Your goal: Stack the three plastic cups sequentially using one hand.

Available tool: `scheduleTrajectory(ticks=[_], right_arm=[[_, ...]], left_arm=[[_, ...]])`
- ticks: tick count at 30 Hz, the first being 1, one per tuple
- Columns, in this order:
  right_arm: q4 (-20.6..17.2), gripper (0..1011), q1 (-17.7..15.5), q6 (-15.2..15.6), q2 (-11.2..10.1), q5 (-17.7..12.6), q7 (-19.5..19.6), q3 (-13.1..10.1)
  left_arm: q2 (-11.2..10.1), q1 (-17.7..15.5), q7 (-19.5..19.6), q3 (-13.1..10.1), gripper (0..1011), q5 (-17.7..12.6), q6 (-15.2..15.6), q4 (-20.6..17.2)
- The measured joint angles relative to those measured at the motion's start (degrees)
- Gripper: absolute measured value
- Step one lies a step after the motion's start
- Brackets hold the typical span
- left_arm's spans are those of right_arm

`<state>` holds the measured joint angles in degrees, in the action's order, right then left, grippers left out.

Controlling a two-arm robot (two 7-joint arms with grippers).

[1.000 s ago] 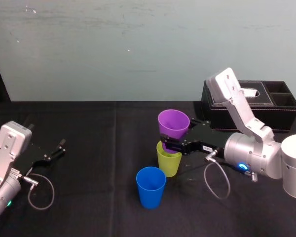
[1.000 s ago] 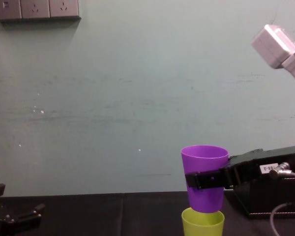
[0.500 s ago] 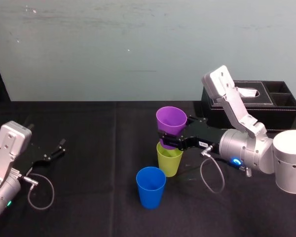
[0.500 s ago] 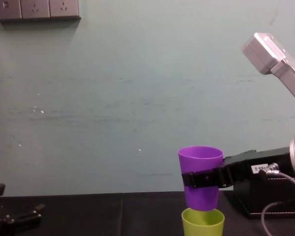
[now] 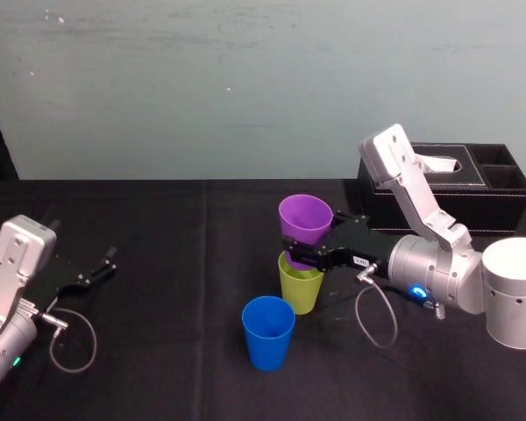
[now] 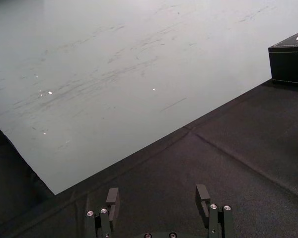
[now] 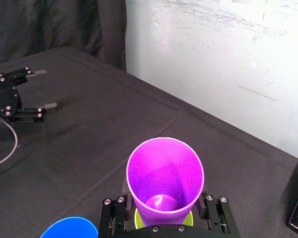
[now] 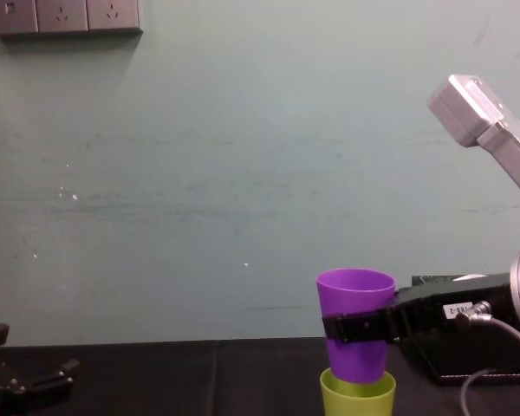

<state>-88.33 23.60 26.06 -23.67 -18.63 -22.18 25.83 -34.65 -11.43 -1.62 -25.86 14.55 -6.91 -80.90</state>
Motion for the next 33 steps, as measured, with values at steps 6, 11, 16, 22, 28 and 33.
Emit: scheduleTrajectory(ticks=[6,11,16,22,28,33], right_arm=[[1.01,726,-0.01,-0.83,0.32,0.18,0.08,0.04],[1.42,724,-0.05,-1.63,0.57,0.39,0.07,0.11],[2.08,724,-0.05,-2.04,0.91,0.6,0.05,0.26],[2.57,726,-0.05,-2.42,1.08,0.88,0.04,0.25],[3.13,724,0.0,-2.58,1.26,1.17,0.02,0.27],[3.51,724,-0.12,-2.72,1.43,1.36,-0.04,0.31]], left_arm=[[0.0,0.0,0.0,0.0,1000,0.0,0.0,0.0],[0.0,0.0,0.0,0.0,1000,0.0,0.0,0.0],[0.0,0.0,0.0,0.0,1000,0.0,0.0,0.0],[0.0,0.0,0.0,0.0,1000,0.0,0.0,0.0],[0.0,0.0,0.0,0.0,1000,0.0,0.0,0.0],[0.0,0.0,0.0,0.0,1000,0.0,0.0,0.0]])
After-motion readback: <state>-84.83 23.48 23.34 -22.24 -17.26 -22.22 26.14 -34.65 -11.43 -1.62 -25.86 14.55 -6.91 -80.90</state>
